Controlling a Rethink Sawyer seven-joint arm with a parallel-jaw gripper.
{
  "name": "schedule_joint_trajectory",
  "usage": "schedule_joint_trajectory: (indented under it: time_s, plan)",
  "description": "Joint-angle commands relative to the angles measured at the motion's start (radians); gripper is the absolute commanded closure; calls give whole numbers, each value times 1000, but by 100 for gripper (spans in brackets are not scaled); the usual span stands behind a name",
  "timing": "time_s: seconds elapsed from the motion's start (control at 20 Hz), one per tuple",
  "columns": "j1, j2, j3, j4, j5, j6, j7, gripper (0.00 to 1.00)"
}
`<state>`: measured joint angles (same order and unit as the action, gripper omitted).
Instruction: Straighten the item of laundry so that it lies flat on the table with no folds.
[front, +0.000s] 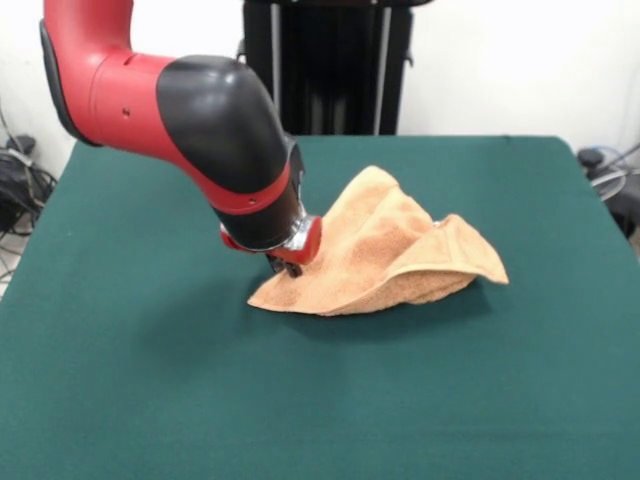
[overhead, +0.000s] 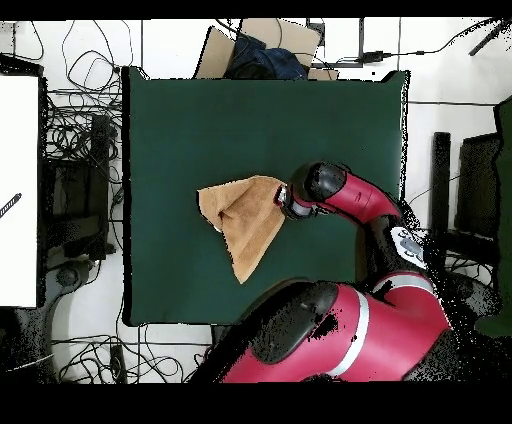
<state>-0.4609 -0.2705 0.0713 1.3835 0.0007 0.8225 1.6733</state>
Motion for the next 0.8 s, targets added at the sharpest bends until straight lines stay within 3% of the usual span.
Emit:
schedule_joint_trajectory:
  time_s: [0.05,0.35,0.4,0.8]
  plan:
    - [-13,69,47,-42,-115,-3,-100,100]
    - [-8,56,47,-24,-139,-61,-77,100]
    - [-6,55,46,-22,-143,-69,-71,0]
    - [4,55,41,-23,-157,-100,-30,0]
